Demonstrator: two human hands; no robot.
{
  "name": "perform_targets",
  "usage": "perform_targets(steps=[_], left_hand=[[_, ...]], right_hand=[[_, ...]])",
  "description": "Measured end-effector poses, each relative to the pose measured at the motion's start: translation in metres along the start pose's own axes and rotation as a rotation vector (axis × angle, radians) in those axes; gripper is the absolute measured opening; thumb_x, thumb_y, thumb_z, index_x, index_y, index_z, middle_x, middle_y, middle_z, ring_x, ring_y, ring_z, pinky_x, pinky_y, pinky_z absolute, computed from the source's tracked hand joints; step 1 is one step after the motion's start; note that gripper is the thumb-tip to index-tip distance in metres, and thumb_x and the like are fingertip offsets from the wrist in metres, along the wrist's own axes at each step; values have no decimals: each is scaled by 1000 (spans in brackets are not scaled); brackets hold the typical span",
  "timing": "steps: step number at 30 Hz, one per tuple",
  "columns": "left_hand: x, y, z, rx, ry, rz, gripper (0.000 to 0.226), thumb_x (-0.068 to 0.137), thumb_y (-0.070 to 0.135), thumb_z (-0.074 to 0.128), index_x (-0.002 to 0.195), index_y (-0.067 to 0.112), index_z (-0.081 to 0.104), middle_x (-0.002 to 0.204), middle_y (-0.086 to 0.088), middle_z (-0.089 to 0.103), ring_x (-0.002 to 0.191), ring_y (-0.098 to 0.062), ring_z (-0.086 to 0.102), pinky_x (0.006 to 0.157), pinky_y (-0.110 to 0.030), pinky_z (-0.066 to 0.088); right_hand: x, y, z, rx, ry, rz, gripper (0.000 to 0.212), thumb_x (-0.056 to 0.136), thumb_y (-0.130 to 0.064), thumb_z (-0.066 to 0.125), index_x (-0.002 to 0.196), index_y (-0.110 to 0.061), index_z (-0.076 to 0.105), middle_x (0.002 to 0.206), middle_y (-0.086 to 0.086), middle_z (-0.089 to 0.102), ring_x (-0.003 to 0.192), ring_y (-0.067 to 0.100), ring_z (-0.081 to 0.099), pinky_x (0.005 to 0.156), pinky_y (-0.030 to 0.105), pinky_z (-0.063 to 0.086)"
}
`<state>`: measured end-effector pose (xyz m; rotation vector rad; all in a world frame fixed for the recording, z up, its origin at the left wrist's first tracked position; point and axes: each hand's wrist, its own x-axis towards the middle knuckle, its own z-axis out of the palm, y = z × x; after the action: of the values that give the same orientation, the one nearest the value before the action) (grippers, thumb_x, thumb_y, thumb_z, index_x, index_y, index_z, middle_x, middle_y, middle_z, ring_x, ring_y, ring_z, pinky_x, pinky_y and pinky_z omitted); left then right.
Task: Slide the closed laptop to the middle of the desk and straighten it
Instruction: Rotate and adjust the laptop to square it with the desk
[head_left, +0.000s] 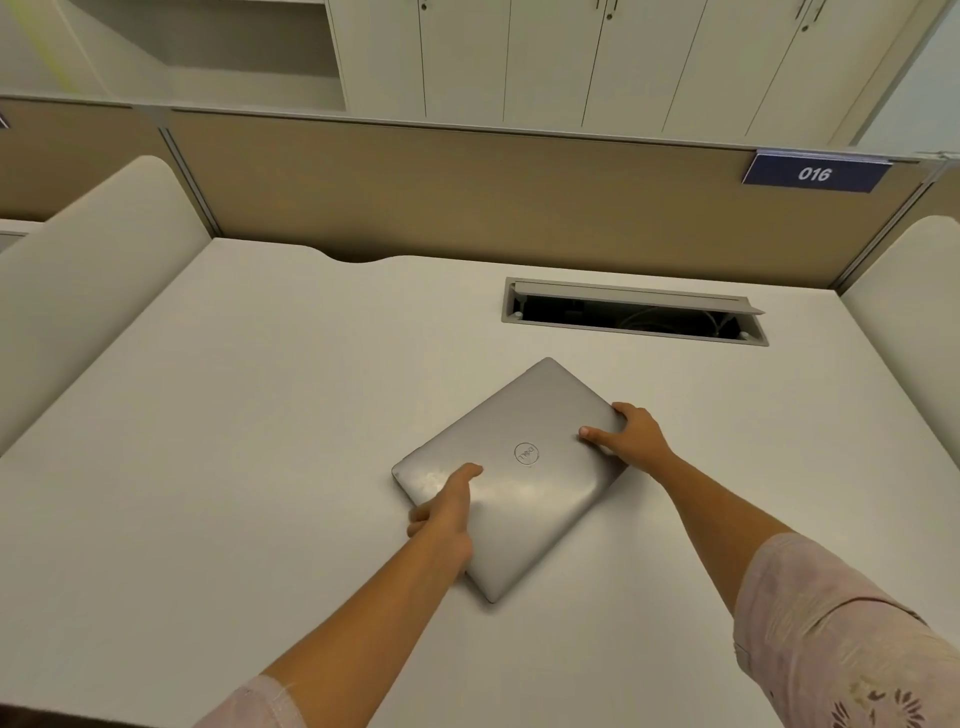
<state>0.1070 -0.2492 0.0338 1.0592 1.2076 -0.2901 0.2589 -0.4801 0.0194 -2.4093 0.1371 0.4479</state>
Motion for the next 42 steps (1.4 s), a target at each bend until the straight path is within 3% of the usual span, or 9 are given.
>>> perform_targets(steps=[2,5,7,12,15,22,27,33,42], left_hand=[[0,3,0,-20,29,-12,76,45,63,79,74,18,25,97,-4,30,75,-27,34,66,-45,31],[0,6,3,23,97,-6,80,58,65,77,101,14,33,110,-5,24,94,-28,32,82,-48,35],[-1,5,3,81,144,20,87,60,68,74,114,11,36,115,-6,27,96,-28,34,81,-45,34],[0,13,-3,218,157,100,82,61,65,73,109,10,35,105,-6,26,104,-29,37,80,-41,37],[-1,23,-5,285,172,155,82,60,62,75,109,9,35,105,-5,25,106,-30,38,79,-42,38],[4,59,-4,404,138,243,100,54,68,75,123,9,34,113,-5,27,112,-31,37,97,-46,41],[7,71,3,500,153,311,106,63,68,71,140,8,29,131,-5,29,117,-30,33,86,-41,35],[25,71,7,515,120,278,117,51,70,72,143,12,29,131,-4,29,118,-31,36,102,-49,37],[40,82,19,587,103,298,113,55,71,70,144,14,29,137,-5,29,125,-32,35,104,-52,35]], right_hand=[[2,0,-1,52,11,50,93,44,-81,73,112,-17,64,113,5,65,104,28,62,93,46,51],[1,1,5,7,35,120,100,28,-90,64,101,-22,66,106,5,62,101,29,60,89,48,52],[-10,1,10,-36,81,150,102,29,-90,62,108,-25,65,108,5,58,103,29,58,88,49,52],[-32,4,23,16,224,199,89,37,-89,62,97,-25,68,100,4,62,97,29,60,85,47,50],[-48,1,28,120,283,211,72,48,-78,72,94,-23,68,94,3,67,93,30,62,82,41,46],[-72,3,35,295,414,260,61,52,-68,78,88,-21,66,90,3,67,89,31,63,82,44,49],[-79,6,40,327,442,330,62,57,-63,79,96,-17,64,100,8,65,97,33,60,80,44,44],[-81,8,43,326,433,417,71,58,-57,81,114,-18,63,111,12,61,107,35,56,87,49,44],[-78,15,51,346,434,471,69,58,-58,82,109,-15,63,113,13,61,107,36,56,92,54,46]])
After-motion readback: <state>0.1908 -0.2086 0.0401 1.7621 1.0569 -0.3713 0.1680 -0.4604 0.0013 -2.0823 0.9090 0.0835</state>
